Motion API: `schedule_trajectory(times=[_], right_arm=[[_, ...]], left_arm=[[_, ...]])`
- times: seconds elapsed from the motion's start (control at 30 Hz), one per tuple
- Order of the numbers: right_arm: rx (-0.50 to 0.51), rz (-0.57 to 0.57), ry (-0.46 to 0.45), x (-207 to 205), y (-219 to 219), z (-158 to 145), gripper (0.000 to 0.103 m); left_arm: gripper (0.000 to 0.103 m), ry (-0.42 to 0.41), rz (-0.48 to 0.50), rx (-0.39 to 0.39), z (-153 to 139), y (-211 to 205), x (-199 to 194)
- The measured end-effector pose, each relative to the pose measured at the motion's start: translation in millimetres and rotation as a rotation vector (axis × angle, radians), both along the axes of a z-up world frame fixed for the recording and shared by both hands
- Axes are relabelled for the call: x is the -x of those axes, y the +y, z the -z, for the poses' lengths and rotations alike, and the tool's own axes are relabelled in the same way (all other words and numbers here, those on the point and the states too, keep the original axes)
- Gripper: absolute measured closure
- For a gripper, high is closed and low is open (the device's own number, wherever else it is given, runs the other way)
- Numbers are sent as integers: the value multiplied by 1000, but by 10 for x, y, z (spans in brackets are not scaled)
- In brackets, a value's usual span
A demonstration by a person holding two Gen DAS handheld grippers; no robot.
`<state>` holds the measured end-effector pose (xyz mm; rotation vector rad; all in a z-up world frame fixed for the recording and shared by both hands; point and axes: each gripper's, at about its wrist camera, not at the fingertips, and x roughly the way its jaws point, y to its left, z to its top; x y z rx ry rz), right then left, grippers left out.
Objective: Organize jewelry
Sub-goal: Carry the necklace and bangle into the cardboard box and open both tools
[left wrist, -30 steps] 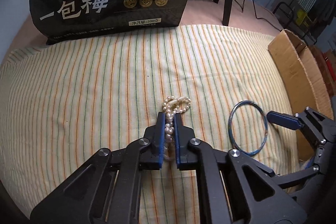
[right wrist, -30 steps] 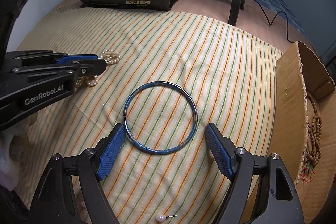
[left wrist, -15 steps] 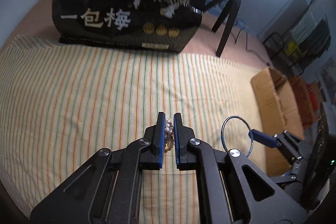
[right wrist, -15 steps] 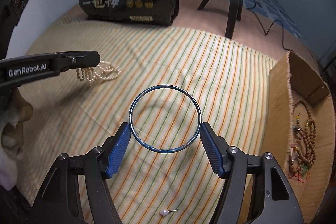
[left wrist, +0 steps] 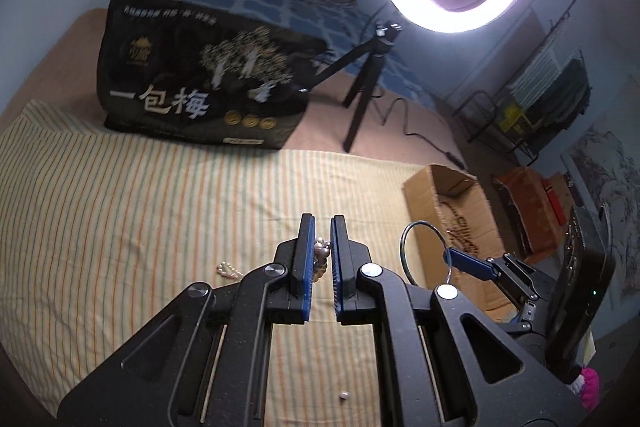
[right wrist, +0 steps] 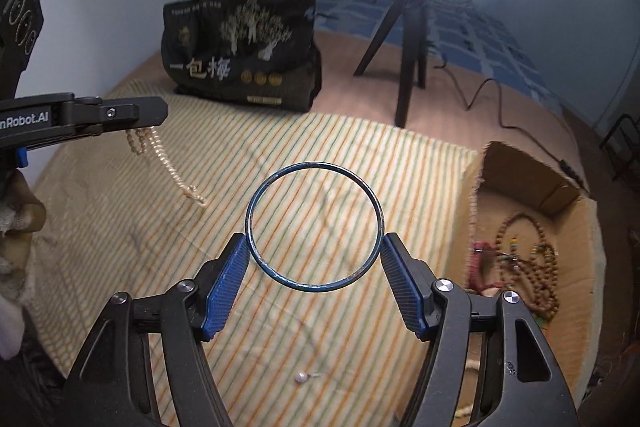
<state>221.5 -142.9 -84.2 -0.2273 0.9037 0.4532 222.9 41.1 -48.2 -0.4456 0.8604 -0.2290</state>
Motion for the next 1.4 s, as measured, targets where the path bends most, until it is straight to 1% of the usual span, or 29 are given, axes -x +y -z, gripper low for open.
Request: schedule_trajectory(times=[0.2, 0.37, 0.53, 0.63, 0.83, 1.07, 1.2, 1.4], right_arm=[[-28, 41, -33, 101, -259, -199, 36], [-40, 88, -88, 183, -527, -408, 36], [-65, 156, -102, 272, -882, -492, 36], [-53, 200, -114, 329, -1098, -515, 36], [-23, 278, -104, 366, -1474, -449, 36], [-38, 360, -61, 333, -1864, -322, 36], [-47, 379, -46, 317, -1955, -281, 36], [-49, 377, -24, 298, -1996, -225, 36]], left_arm=[[98, -53, 31, 8, -258, -145, 96], [98, -98, 54, 21, -469, -306, 162], [98, -126, 95, 20, -619, -536, 214], [98, -137, 126, 16, -677, -697, 215], [98, -138, 174, 26, -698, -982, 174], [98, -162, 241, 46, -806, -1380, 192], [98, -173, 273, 58, -858, -1613, 210], [98, -166, 314, 74, -836, -1894, 190]])
